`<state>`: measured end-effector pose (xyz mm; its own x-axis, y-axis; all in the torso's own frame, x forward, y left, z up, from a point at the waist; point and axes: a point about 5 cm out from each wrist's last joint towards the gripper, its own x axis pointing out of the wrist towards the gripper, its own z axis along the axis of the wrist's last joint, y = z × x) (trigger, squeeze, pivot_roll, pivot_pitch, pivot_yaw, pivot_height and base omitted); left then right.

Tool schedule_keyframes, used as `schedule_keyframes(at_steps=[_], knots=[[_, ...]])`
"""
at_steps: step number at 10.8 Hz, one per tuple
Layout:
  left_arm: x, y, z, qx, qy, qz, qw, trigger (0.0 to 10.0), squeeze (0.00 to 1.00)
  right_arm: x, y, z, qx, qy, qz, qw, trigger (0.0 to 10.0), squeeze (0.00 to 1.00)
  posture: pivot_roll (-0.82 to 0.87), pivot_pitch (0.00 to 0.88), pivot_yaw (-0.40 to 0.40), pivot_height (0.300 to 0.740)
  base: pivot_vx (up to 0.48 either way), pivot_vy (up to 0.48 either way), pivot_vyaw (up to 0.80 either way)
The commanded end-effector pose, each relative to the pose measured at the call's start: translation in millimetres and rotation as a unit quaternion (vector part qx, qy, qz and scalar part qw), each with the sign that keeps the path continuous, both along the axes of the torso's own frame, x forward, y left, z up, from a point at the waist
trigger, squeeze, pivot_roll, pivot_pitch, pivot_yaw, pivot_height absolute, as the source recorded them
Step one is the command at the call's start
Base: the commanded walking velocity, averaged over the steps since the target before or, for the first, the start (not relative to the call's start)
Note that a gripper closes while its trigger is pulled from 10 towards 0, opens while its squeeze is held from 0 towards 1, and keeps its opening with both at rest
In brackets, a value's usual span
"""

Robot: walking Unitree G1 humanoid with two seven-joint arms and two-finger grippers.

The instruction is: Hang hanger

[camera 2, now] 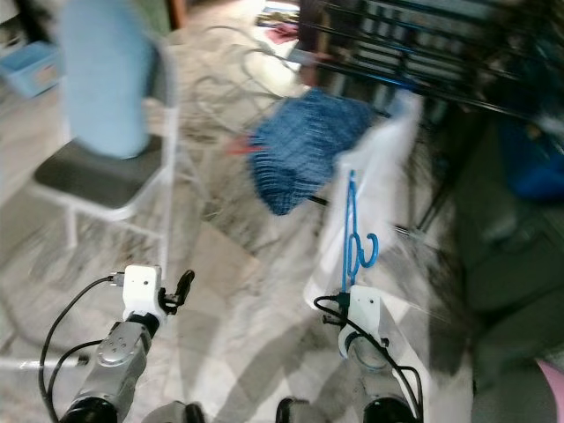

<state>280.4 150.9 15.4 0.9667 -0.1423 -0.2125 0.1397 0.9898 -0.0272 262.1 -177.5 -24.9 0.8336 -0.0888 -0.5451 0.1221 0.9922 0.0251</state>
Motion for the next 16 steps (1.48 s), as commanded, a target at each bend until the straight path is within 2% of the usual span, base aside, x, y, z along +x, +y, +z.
schedule_keyframes(at_steps=[1, 3, 5, 6, 8, 11, 12, 13, 15, 16], knots=[[-3.6, -1.5, -3.7, 0.0, 0.011, -0.009, 1.0, 10.0, 0.0, -0.4, -2.5, 0.7, 0.001, -0.001, -0.007, 1.0, 10.0, 0.0, 0.0, 0.15, -0.036, 0.74, 0.0, -0.379, 0.0], [-3.3, -3.2, -3.9, 0.0, 0.014, -0.014, 1.0, 10.0, 0.0, -3.5, -0.3, 0.0, -0.002, -0.009, 0.006, 1.0, 10.0, 0.0, -0.01, 0.156, -0.03, 0.74, 0.0, -0.353, 0.0], [-3.9, -3.2, -4.6, -0.001, 0.018, -0.014, 1.0, 10.0, 0.0, 4.4, 4.5, 14.4, -0.036, -0.071, 0.035, 0.996, 10.0, 0.0, -0.01, 0.157, -0.028, 0.74, 0.0, 0.0, 0.0], [-3.9, -3.8, -4.7, -0.006, 0.019, -0.015, 1.0, 10.0, 0.0, 5.8, 4.7, 16.5, -0.04, -0.079, 0.038, 0.995, 10.0, 0.0, -0.02, 0.157, -0.025, 0.74, 0.0, 0.0, 0.0], [-2.0, -7.3, -1.5, -0.018, 0.013, -0.025, 0.999, 10.0, 0.0, 12.2, 4.1, 32.2, -0.084, -0.137, 0.054, 0.986, 10.0, 0.0, -0.02, 0.157, -0.027, 0.74, 0.0, 0.0, 0.0], [-1.2, -10.7, 1.2, -0.036, 0.007, -0.046, 0.998, 10.0, 0.0, 15.2, 4.6, 41.6, -0.124, -0.172, 0.063, 0.975, 10.0, 0.0, -0.02, 0.153, -0.019, 0.74, 0.0, 0.0, 0.0], [0.1, -10.4, 2.0, -0.036, 0.008, -0.046, 0.998, 10.0, 0.0, 16.1, -0.1, 50.5, -0.184, -0.2, 0.056, 0.961, 10.0, 0.0, -0.02, 0.154, -0.018, 0.74, 0.0, 0.0, 0.0], [-0.3, -10.4, 1.3, -0.034, 0.01, -0.047, 0.998, 10.0, 0.0, 17.6, -8.0, 59.5, -0.22, -0.221, 0.033, 0.949, 10.0, 0.0, -0.02, 0.155, -0.016, 0.74, 0.0, 0.0, 0.0], [-1.0, -8.9, 0.2, -0.032, 0.013, -0.048, 0.998, 10.0, 0.0, 19.5, -22.5, 67.5, -0.251, -0.232, -0.011, 0.94, 10.0, 0.0, -0.02, 0.155, -0.013, 0.74, 0.0, 0.0, 0.0], [-0.5, -8.5, 0.4, -0.03, 0.014, -0.048, 0.998, 10.0, 0.0, 19.6, -27.7, 66.4, -0.254, -0.225, -0.026, 0.94, 10.0, 0.0, -0.02, 0.154, -0.012, 0.74, 0.0, 0.0, 0.0]])
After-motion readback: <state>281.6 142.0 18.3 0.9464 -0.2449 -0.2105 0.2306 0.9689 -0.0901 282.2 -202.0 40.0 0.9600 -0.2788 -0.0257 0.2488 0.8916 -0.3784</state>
